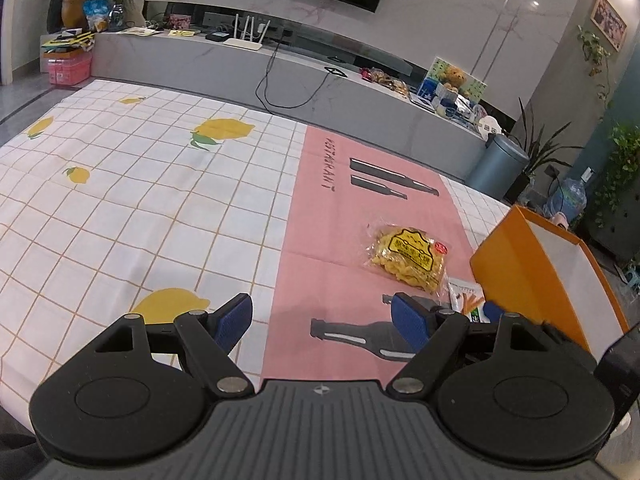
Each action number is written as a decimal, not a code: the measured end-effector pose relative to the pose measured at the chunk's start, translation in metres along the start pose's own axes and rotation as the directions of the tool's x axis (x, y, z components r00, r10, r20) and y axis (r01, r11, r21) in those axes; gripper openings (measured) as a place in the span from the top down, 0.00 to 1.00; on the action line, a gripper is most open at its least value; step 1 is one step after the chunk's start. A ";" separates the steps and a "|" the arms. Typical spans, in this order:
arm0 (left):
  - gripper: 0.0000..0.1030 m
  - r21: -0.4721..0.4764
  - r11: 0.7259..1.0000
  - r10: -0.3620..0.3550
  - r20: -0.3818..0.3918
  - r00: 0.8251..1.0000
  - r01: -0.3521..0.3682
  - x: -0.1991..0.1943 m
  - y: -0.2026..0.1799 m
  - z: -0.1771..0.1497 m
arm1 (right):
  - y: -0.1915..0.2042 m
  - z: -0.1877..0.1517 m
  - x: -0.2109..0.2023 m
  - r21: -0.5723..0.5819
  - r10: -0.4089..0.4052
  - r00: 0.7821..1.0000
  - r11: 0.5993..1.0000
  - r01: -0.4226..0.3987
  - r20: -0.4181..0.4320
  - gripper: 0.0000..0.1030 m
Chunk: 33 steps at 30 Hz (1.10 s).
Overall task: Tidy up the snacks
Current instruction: 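Grasp the yellow-labeled bread bag with the right tool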
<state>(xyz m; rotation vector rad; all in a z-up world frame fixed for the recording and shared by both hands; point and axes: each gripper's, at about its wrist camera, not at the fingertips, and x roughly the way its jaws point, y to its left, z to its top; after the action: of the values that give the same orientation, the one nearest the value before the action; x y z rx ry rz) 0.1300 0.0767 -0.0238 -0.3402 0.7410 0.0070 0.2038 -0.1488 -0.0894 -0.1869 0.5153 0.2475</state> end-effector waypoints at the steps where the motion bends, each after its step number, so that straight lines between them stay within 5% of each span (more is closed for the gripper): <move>1: 0.10 -0.009 1.000 0.003 0.000 1.000 -0.003 0.000 0.001 0.001 | 0.000 0.003 0.004 -0.006 -0.001 1.000 1.000 0.001 0.000 0.30; 3: 0.10 -0.032 0.999 0.001 -0.006 1.000 -0.001 0.002 0.004 0.005 | 0.000 0.008 0.017 0.024 0.001 1.000 1.000 -0.001 -0.002 0.07; 8: 0.10 -0.075 0.997 -0.014 -0.011 1.000 0.013 0.002 0.010 0.008 | -0.004 0.017 0.052 0.202 -0.009 1.000 0.979 0.015 -0.029 0.03; 14: 0.10 -0.100 0.995 -0.019 -0.026 0.999 0.016 0.005 0.015 0.010 | -0.004 0.017 0.095 0.336 -0.042 0.988 0.937 0.092 -0.152 0.03; 29: 0.10 -0.113 0.993 -0.043 -0.052 0.998 0.037 0.006 0.016 0.008 | 0.020 0.024 0.125 0.254 -0.107 0.982 0.956 0.145 -0.159 0.03; 33: 0.10 -0.111 0.993 -0.040 -0.060 0.997 0.034 0.008 0.016 0.008 | 0.017 0.024 0.121 0.252 -0.102 0.984 0.958 0.137 -0.145 0.16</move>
<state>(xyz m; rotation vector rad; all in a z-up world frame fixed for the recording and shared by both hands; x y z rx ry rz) 0.1392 0.0936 -0.0289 -0.4613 0.7974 0.0024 0.3115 -0.1041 -0.1322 0.0230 0.6588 0.0474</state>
